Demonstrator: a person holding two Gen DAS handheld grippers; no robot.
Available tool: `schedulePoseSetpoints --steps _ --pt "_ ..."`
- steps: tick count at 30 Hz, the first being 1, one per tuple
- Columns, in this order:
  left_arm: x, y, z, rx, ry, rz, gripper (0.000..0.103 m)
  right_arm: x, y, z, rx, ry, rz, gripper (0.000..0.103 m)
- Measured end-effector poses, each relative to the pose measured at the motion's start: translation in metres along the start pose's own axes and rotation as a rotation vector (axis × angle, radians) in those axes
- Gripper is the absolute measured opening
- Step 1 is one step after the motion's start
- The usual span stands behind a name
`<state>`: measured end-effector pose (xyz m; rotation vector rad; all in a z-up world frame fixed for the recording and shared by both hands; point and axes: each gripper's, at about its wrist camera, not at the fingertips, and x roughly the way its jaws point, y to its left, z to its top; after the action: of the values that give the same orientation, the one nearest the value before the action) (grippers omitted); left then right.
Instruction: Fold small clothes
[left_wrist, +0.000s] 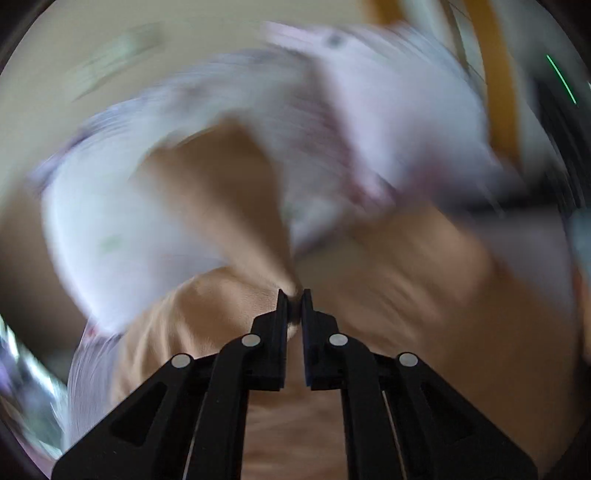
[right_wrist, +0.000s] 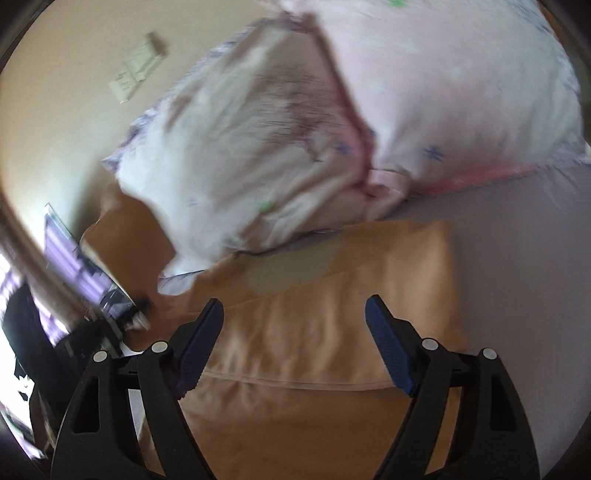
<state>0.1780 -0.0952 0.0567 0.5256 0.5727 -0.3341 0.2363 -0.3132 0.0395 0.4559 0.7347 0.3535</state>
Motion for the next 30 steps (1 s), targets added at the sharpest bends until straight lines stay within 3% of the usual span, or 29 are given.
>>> schedulePoseSetpoints --steps 2,4,7,11,14,16,18,21,26,29,30 --pt "0.007 -0.054 -0.023 0.186 0.041 -0.019 0.007 0.01 -0.02 0.001 0.052 0.063 -0.008 0.079" --pt "0.0 -0.069 -0.045 0.237 0.06 -0.009 0.011 0.02 -0.032 -0.001 0.068 0.116 -0.021 0.069" --pt "-0.027 -0.043 -0.07 0.157 0.079 0.011 0.011 0.036 -0.036 -0.004 0.048 0.164 -0.077 0.058" --pt "-0.047 0.016 -0.1 -0.014 0.145 0.133 0.023 0.056 -0.028 -0.012 -0.014 0.235 -0.124 0.046" --pt "-0.048 0.049 -0.123 -0.118 0.215 0.194 0.025 0.059 -0.013 -0.023 -0.122 0.236 -0.193 0.045" --pt "-0.048 0.063 -0.133 -0.167 0.242 0.207 0.028 0.058 -0.005 -0.033 -0.2 0.234 -0.233 0.034" --pt "-0.047 0.07 -0.139 -0.202 0.254 0.198 0.032 0.055 0.003 -0.045 -0.298 0.196 -0.237 0.007" --pt "-0.051 0.069 -0.144 -0.206 0.251 0.194 0.032 0.049 0.015 -0.041 -0.352 0.152 -0.259 0.006" --pt "-0.044 0.073 -0.145 -0.212 0.255 0.204 0.036 0.024 0.022 0.013 -0.355 -0.122 -0.397 0.006" --pt "-0.043 0.067 -0.146 -0.219 0.256 0.209 0.039 0.06 0.003 0.038 -0.322 -0.011 -0.463 0.008" --pt "-0.042 0.067 -0.146 -0.223 0.256 0.208 0.039 0.064 -0.006 0.042 -0.278 0.013 -0.467 0.016"
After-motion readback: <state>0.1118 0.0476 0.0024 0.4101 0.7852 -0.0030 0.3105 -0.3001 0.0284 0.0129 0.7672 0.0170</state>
